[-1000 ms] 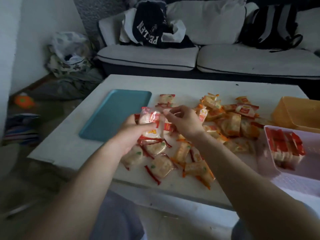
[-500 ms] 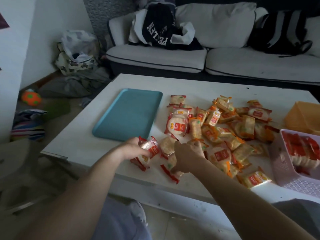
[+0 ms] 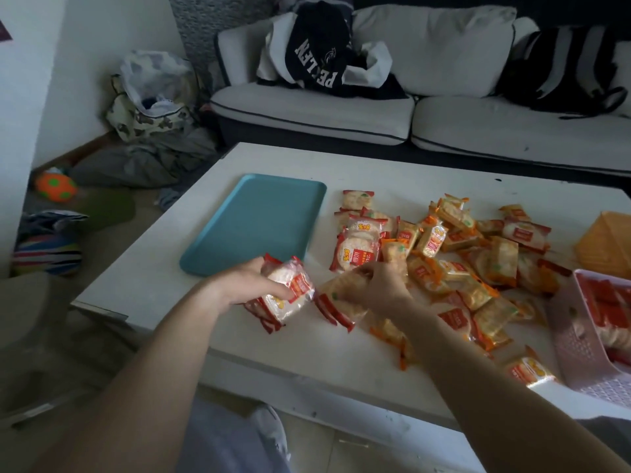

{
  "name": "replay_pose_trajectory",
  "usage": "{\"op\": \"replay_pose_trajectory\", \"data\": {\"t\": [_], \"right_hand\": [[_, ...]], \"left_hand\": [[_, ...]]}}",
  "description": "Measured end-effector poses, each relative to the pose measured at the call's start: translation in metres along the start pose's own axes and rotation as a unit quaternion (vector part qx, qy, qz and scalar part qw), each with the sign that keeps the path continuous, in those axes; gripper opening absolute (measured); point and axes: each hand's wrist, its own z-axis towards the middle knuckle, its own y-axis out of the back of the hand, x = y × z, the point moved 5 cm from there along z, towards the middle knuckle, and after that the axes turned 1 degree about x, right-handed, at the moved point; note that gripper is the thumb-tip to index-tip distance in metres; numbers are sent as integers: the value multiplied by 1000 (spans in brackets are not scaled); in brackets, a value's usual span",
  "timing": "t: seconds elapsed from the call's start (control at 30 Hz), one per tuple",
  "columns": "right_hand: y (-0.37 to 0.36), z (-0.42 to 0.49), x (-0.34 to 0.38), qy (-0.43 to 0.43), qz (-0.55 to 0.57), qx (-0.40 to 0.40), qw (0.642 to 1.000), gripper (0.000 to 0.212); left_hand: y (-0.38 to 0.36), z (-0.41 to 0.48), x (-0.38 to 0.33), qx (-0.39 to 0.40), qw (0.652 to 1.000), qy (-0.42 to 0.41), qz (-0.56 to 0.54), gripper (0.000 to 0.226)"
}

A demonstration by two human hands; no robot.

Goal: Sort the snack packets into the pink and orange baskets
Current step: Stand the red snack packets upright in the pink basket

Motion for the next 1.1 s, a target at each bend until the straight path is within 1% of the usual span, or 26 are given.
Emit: {"op": "replay_pose_trajectory", "data": {"t": [0.07,0.13,0.17,0.23,0.3,0.33,0.4,0.43,0.5,0.53,0.57,0.63,0.73,0.8,0.83,0.9,0.97,1.0,1.03,1.1], "right_hand": [[-16,7,-4,-20,-14,-2,1000,62],[-24,8,-3,-23,-71,-15,997,78],[-26,7,-2,-22,-94,-13,995,81],[-29,7,0,-26,-97,6,995,75],[-31,8,-1,-41,-73,37,996,74],[-32,6,-1,-43,-72,55,995,76],[-35,4,-4,-31,-95,84,991,77],[-34,2,-5,-20,-103,92,990,70],[-26,-2,-6,-1,-100,111,989,50],[-20,-3,-7,5,-91,118,989,47],[-11,-4,-7,8,-78,119,990,48],[15,-6,-7,13,-39,93,995,49],[66,0,-10,24,-7,31,999,32],[98,7,-11,31,29,-7,999,26],[110,15,-11,36,65,-27,997,27],[122,32,-10,42,152,-52,986,27],[121,56,-7,37,204,-48,977,29],[119,68,-7,34,210,-39,976,36],[116,80,-4,34,208,-27,977,48],[106,97,0,28,179,9,983,76]], "left_hand": [[8,-5,1,-7,996,-2,-87,78],[8,-7,2,1,989,3,-146,72],[4,-7,1,11,985,5,-173,63],[-5,-2,-6,28,976,2,-217,42],[-12,8,-19,29,965,-8,-262,33],[-15,13,-26,28,958,-15,-285,34],[-22,26,-39,38,946,-26,-322,47],[-26,32,-44,45,942,-30,-331,54],[-33,42,-54,56,939,-40,-337,57],[-35,46,-58,61,939,-46,-335,55],[-38,50,-61,69,940,-51,-331,54],[-44,58,-65,81,942,-55,-321,47],[-54,71,-65,81,948,-60,-301,33],[-65,75,-65,98,948,-60,-297,33],[-70,76,-67,110,946,-61,-299,35],[-79,79,-69,131,939,-70,-309,46],[-82,84,-69,140,938,-80,-306,60],[-83,86,-68,146,938,-82,-303,66],[-83,90,-67,149,939,-83,-298,69],[-84,95,-64,147,943,-79,-288,65]]}}
